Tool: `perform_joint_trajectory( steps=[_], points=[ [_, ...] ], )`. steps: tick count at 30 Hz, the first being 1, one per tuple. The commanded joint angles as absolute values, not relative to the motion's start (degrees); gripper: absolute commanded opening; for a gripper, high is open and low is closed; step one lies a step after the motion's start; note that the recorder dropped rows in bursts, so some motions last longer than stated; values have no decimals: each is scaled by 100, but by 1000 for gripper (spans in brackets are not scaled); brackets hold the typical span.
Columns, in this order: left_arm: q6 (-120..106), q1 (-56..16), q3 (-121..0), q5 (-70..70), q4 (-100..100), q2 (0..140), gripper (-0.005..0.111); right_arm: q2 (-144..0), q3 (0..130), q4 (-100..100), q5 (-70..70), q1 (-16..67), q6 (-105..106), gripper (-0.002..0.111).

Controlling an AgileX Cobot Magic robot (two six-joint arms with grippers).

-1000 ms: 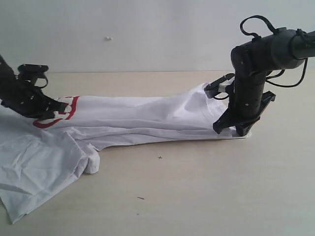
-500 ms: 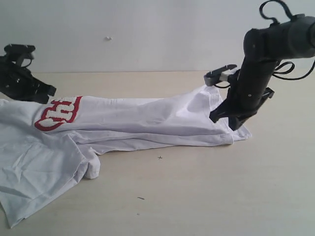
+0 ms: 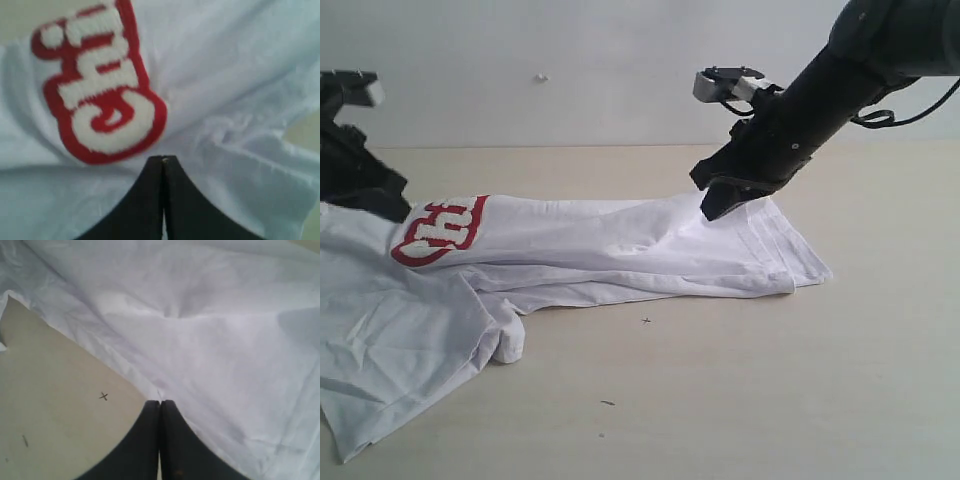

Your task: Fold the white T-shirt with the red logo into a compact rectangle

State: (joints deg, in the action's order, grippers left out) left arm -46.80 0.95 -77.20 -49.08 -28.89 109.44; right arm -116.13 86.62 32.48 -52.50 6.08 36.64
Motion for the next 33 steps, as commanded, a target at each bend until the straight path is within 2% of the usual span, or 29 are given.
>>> perform_joint_trajectory(
  steps=[1,5,9,16,27,33],
  points=[
    [-4613,-160,-6847,-4511,-2118,10756,0,-11977,8660,2774,-4681,601,3218,0],
    [-4382,-173,-6440,-4314,-1952,10691,0,-12313,8660,1789,-4354,601,2439,0],
    [-3202,-173,-6413,-4197,-825,10647,0,-12644,8672,933,-4175,601,1757,0],
    [-2582,-45,-6413,-3638,-303,10237,0,-12919,8637,-342,-4446,565,872,0],
    [-2433,152,-6413,-3626,-544,10159,0,-12927,8422,-95,-5216,-81,738,0],
    [-3709,51,-6392,-3867,-1739,10119,0,-12682,8422,233,-5649,-95,948,0]
  ],
)
